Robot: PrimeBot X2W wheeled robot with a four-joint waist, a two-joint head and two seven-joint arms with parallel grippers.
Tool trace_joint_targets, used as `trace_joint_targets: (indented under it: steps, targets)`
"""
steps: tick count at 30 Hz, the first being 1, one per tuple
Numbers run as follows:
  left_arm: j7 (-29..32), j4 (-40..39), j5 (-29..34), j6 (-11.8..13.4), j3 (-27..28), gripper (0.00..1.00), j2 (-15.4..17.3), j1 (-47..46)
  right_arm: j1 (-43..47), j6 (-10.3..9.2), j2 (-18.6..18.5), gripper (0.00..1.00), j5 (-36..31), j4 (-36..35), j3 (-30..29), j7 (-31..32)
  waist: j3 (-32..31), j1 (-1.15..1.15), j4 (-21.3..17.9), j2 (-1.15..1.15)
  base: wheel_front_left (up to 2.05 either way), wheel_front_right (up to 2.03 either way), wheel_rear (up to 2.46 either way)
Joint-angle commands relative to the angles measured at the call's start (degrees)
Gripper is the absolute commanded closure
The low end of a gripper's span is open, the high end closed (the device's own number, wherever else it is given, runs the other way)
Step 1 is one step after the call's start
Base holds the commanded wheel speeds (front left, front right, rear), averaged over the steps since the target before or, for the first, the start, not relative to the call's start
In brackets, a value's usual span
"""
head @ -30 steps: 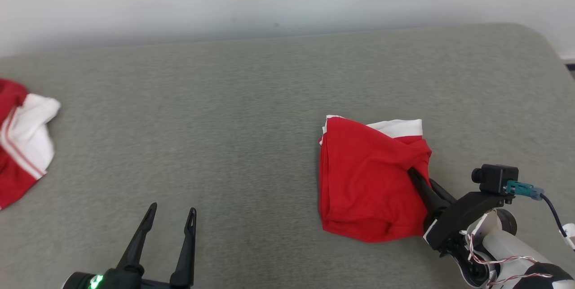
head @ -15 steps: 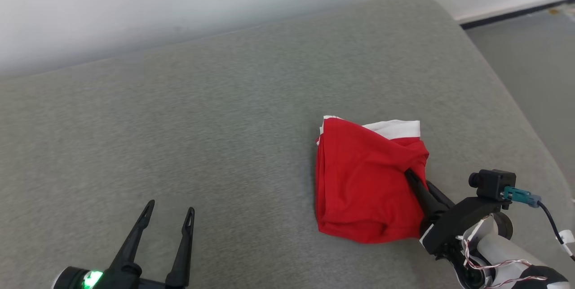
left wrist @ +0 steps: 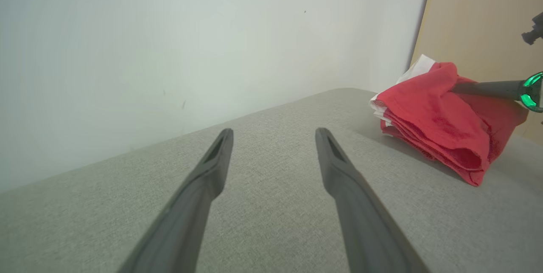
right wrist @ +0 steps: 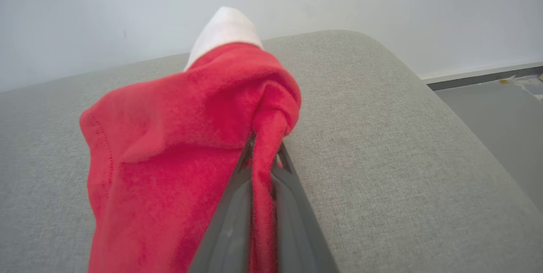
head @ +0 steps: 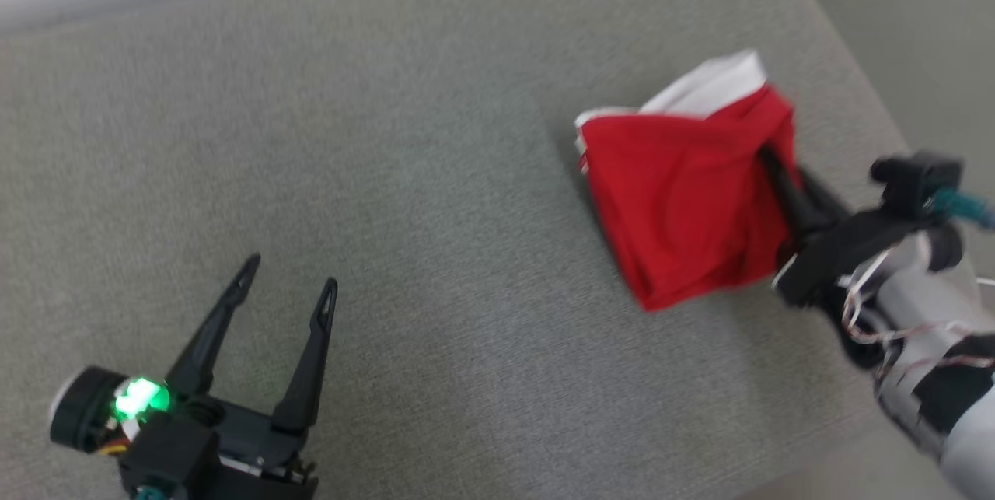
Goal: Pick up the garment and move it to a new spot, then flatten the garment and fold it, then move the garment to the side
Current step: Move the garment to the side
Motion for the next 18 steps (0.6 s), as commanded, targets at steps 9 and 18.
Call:
trace_joint_targets:
  steps: [9, 18]
  targets:
    - [-0.2, -5.5, -2.3, 0.1, -0.9, 0.00, 3.6, -4.5, -8.6, -0.14, -4.3, 1.00, -3.0, 5.8, -5.3, 0.0, 11.7, 0.00, 4.1, 0.00, 0.00, 0.00, 0.00]
    - [0.9, -11.2, -3.2, 0.1, -1.0, 0.00, 6.1, -5.2, -12.5, -0.14, -6.9, 1.00, -6.6, 10.9, -8.4, 1.1, 13.9, 0.00, 4.3, 0.00, 0.00, 0.00, 0.00]
